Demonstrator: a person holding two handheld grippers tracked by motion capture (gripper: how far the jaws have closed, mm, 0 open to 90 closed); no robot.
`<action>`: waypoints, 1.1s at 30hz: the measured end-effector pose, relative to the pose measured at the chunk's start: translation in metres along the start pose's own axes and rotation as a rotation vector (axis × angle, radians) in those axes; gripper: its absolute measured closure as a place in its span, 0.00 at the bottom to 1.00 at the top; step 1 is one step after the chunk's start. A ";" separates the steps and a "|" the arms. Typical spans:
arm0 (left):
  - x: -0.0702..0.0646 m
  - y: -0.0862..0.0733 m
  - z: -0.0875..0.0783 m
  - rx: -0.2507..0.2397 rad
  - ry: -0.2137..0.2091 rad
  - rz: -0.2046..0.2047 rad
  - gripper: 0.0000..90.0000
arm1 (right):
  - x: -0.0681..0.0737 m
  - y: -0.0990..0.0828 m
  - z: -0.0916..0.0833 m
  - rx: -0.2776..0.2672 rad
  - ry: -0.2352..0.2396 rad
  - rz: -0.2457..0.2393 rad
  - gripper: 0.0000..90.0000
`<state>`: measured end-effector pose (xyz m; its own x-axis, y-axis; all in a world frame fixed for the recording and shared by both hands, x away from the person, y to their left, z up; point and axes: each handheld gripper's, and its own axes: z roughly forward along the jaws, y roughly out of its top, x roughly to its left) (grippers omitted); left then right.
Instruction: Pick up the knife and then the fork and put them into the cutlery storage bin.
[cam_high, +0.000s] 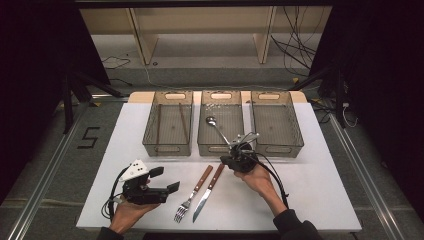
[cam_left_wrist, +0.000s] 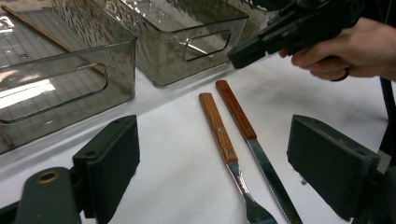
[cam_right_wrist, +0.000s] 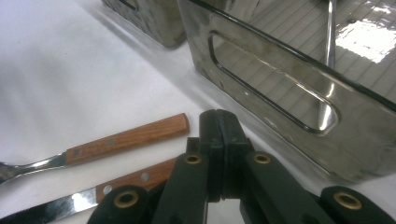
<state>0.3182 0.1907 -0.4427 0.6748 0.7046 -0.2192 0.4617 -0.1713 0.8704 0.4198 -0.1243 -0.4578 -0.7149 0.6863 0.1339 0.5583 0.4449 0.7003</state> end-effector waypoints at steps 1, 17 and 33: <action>0.000 0.000 0.000 0.003 0.000 0.007 0.19 | 0.000 0.000 0.002 0.003 -0.009 -0.003 1.00; 0.001 -0.002 -0.003 -0.001 -0.004 0.004 0.19 | 0.005 0.004 0.034 0.096 -0.026 -0.021 1.00; 0.001 -0.002 -0.003 0.001 -0.004 0.004 0.19 | 0.006 -0.006 0.021 0.200 -0.052 -0.103 1.00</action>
<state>0.3165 0.1937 -0.4438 0.6789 0.7013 -0.2173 0.4593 -0.1747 0.8709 0.4210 -0.1107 -0.4761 -0.7527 0.6577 0.0287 0.5593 0.6158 0.5550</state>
